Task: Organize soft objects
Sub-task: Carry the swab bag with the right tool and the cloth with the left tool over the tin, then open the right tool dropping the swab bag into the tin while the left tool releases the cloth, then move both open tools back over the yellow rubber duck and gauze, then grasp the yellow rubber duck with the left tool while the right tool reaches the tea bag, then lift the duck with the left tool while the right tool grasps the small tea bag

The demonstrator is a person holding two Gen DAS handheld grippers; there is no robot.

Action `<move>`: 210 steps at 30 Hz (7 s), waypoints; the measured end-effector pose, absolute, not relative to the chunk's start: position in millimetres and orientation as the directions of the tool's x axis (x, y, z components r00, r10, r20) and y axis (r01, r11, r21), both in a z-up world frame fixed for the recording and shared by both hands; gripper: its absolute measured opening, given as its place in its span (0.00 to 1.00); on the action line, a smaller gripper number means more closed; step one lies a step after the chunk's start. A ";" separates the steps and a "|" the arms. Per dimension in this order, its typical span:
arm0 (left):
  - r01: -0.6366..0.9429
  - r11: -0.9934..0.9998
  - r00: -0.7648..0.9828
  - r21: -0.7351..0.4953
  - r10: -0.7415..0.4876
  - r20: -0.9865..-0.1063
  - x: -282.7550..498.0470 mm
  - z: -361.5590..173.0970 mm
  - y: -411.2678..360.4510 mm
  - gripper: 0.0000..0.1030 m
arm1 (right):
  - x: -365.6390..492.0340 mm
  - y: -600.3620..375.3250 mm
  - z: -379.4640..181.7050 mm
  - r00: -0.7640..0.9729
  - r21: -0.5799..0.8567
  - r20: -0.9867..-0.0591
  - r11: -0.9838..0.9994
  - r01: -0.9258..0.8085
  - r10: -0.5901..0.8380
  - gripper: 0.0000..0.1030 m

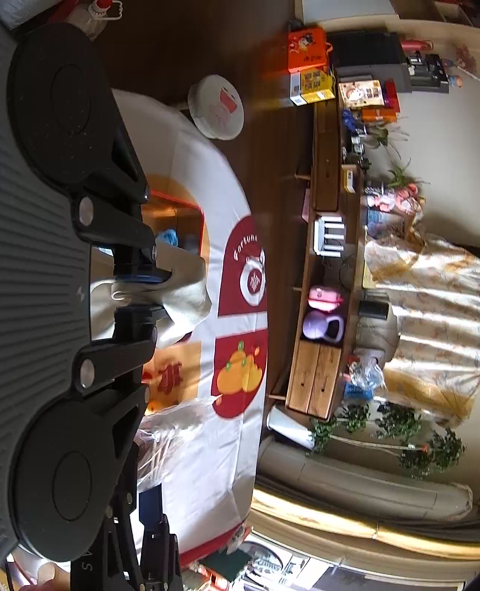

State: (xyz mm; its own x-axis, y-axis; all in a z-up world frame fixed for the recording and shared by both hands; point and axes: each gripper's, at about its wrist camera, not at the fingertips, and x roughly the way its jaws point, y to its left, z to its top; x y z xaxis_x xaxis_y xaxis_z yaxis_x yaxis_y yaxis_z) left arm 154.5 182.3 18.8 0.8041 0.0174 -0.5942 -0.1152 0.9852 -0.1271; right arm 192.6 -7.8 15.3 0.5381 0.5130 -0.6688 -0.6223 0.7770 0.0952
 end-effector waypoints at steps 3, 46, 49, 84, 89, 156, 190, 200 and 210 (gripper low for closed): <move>-0.136 0.983 0.795 -0.126 0.032 -0.606 159.5 11.3 194.5 0.11 | 201.3 6.0 10.2 0.538 0.079 -0.680 0.780 -0.621 0.498 0.40; -0.162 0.987 0.614 -0.009 0.094 -0.784 238.2 -96.7 234.8 0.11 | 277.2 93.4 -66.8 0.460 0.024 -0.782 0.757 -0.653 0.422 0.46; -0.165 0.986 0.619 -0.018 0.089 -0.781 234.9 -93.7 234.9 0.11 | 275.5 90.7 -62.2 0.454 0.039 -0.777 0.754 -0.656 0.436 0.46; -0.159 0.985 0.718 -0.066 0.069 -0.693 176.1 -29.2 204.3 0.79 | 210.3 20.5 -2.0 0.497 0.101 -0.672 0.733 -0.673 0.549 0.65; -0.135 0.988 0.737 -0.078 0.047 -0.674 162.6 -16.9 190.3 0.79 | 195.3 1.9 5.3 0.506 0.115 -0.649 0.730 -0.673 0.569 0.71; 0.072 0.997 0.691 0.015 -0.039 -0.722 336.4 -97.4 0.6 0.99 | 205.1 -186.1 -90.6 0.579 0.092 -0.709 0.866 -0.492 0.404 0.84; 0.126 0.991 0.683 -0.045 -0.119 -0.720 378.9 -133.0 -10.2 0.36 | 226.3 -176.3 -121.4 0.551 0.059 -0.765 0.889 -0.455 0.333 0.26; 0.117 0.989 0.688 -0.091 -0.147 -0.710 364.5 -113.4 -1.6 0.31 | 223.1 -189.2 -114.0 0.558 0.113 -0.757 0.909 -0.402 0.340 0.06; 0.075 0.988 0.682 -0.138 -0.151 -0.716 330.6 -84.6 18.6 0.30 | 205.5 -195.3 -83.7 0.591 0.148 -0.719 0.911 -0.385 0.367 0.06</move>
